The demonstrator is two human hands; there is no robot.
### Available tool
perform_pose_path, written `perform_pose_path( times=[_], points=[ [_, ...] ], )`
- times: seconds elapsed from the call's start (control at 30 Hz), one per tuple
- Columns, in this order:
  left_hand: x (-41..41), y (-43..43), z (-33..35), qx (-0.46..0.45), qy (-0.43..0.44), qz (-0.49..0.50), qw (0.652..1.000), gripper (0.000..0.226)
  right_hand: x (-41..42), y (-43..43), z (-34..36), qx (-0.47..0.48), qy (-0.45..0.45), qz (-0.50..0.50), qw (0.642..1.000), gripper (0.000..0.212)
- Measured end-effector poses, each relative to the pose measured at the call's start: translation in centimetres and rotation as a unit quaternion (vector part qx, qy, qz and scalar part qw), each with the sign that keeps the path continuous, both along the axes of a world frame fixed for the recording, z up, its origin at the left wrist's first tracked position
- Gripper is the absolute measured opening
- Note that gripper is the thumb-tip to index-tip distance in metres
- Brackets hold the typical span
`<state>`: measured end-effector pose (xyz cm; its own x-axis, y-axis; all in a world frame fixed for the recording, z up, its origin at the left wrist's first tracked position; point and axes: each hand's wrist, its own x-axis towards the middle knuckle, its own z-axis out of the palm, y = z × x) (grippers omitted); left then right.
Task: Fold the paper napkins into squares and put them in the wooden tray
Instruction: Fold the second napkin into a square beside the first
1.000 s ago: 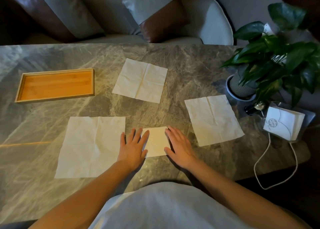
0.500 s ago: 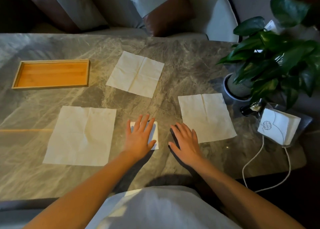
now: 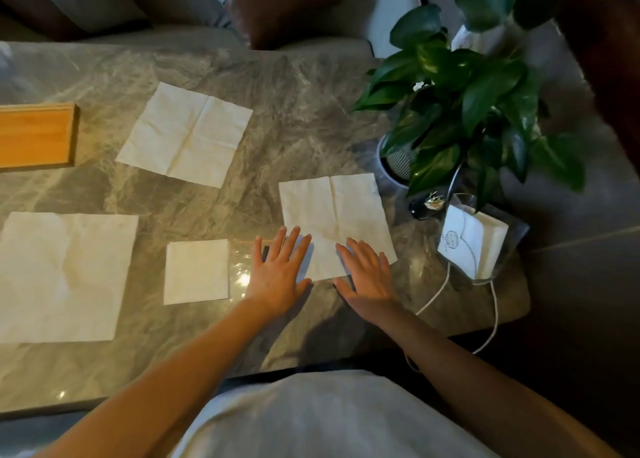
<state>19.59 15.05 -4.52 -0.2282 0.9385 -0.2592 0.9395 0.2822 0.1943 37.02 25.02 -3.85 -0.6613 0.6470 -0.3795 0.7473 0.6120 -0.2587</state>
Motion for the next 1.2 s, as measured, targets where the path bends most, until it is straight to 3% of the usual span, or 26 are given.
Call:
perform_pose_path(
  times=[0.17,0.33,0.47,0.6,0.77,0.97,1.07,1.2],
  points=[
    [1.4,0.8,-2.2,-0.044,-0.001,-0.013,0.999,0.076,2.6,2.8,-0.9,-0.009,0.026,-0.036,0.999,0.063],
    [1.0,-0.1,-3.0,-0.053,-0.026,-0.007,0.998,0.077,5.3,4.5,-2.5,0.003,-0.029,-0.016,0.999,0.066],
    [0.9,0.2,-2.1,-0.016,-0.036,0.020,0.999,0.074,5.8,5.9,-2.9,0.038,0.062,0.016,0.997,0.031],
    [0.2,-0.1,-1.6,-0.026,-0.061,0.003,0.998,0.094,4.9,5.8,-2.5,0.038,0.146,0.009,0.988,0.003],
    [-0.7,-2.5,-1.9,-0.012,-0.064,0.029,0.997,0.100,4.4,6.5,-1.3,-0.051,0.234,0.021,0.971,0.002],
    [-1.1,-3.3,-1.8,0.091,-0.120,0.107,0.983,0.071,4.7,6.5,-0.3,-0.158,0.213,0.018,0.964,0.002],
    [-1.4,-2.0,-1.3,0.099,-0.157,0.104,0.977,0.041,5.2,6.0,-0.4,-0.173,0.243,0.025,0.954,0.009],
    [-1.3,-0.8,-0.8,0.075,-0.248,0.191,0.947,0.016,5.8,6.2,-1.0,-0.176,0.168,-0.010,0.970,0.075]
  ],
)
